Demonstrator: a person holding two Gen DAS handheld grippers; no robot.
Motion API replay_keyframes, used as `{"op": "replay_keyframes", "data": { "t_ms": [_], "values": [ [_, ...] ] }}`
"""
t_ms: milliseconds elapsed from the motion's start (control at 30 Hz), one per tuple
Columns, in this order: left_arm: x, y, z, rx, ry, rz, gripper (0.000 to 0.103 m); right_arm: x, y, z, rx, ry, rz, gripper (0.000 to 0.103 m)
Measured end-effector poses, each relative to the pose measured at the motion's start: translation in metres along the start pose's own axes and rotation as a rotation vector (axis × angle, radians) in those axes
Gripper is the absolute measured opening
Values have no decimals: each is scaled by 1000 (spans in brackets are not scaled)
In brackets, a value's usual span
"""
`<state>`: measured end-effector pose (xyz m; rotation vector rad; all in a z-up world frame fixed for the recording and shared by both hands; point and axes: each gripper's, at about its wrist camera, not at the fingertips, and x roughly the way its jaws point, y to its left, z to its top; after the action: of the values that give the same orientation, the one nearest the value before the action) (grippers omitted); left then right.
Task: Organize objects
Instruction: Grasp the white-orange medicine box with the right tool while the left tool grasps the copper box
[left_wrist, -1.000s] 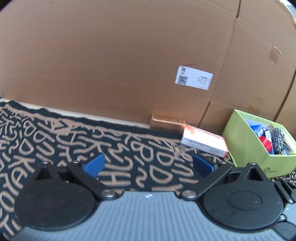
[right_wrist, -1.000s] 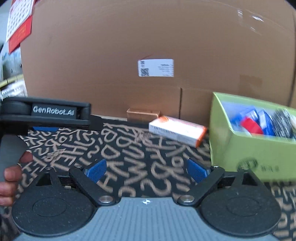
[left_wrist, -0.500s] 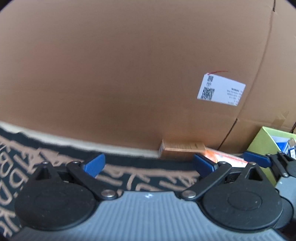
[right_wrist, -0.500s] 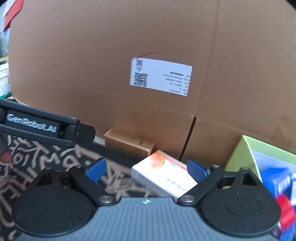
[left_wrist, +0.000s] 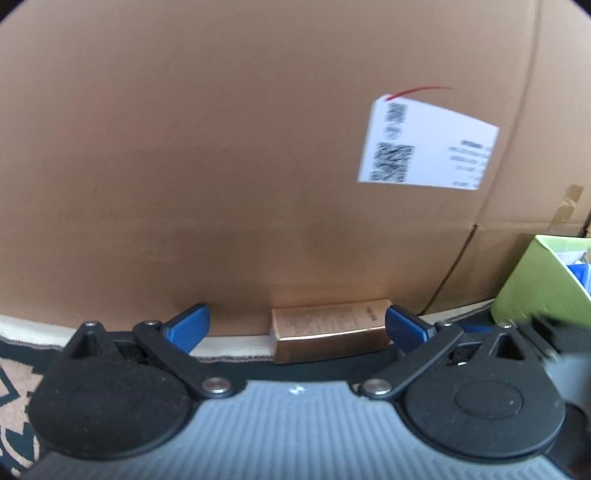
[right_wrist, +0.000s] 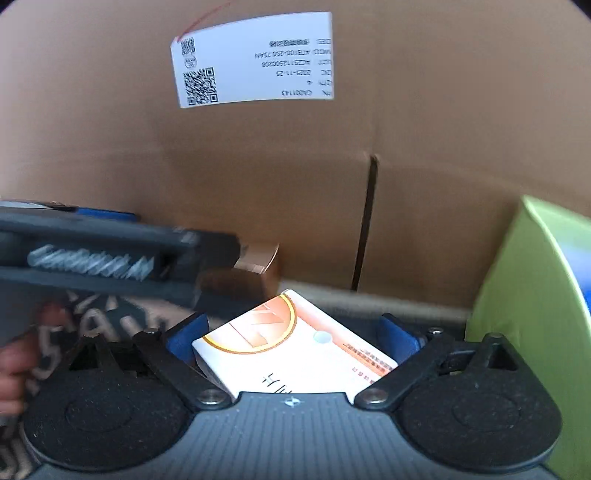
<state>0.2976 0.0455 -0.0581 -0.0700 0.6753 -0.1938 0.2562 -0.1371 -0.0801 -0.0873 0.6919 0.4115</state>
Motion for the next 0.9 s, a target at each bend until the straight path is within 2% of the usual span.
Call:
{"op": "replay_keyframes", "data": {
  "t_ms": [167,367,533,567,600,633,667,700,767,800,833,900],
  "values": [
    [4,4,-4,-60,8,-31,103,-41,21,-31,-44,-2,2,102],
    [13,-10,-9,-60,17,-21,103,-83,37,-64,-42,-18,-5,103],
    [19,-7,-14,-114,28,-67,103,-97,39,-74,-18,-32,-24,103],
    [18,-8,-15,-96,30,-73,102,-100,38,-76,-5,-35,-31,103],
    [17,-8,-16,-77,35,-91,99,-102,38,-79,9,-38,-38,102],
    [16,-8,-16,-73,39,-125,87,-108,37,-85,18,-45,-45,101],
    [14,-7,-16,-80,53,-164,85,-111,36,-86,25,-49,-54,94],
    [13,-8,-16,-76,73,-169,84,-116,35,-87,26,-55,-65,87],
    [7,-13,-21,-30,73,-161,71,-125,34,-91,29,-67,-92,73],
    [5,-15,-24,-2,85,-163,66,-124,32,-92,28,-71,-98,73],
    [0,-19,-28,32,84,-149,52,-120,30,-95,32,-70,-99,73],
    [-9,-29,-38,100,88,-127,50,-122,26,-102,44,-75,-93,73]
  ]
}}
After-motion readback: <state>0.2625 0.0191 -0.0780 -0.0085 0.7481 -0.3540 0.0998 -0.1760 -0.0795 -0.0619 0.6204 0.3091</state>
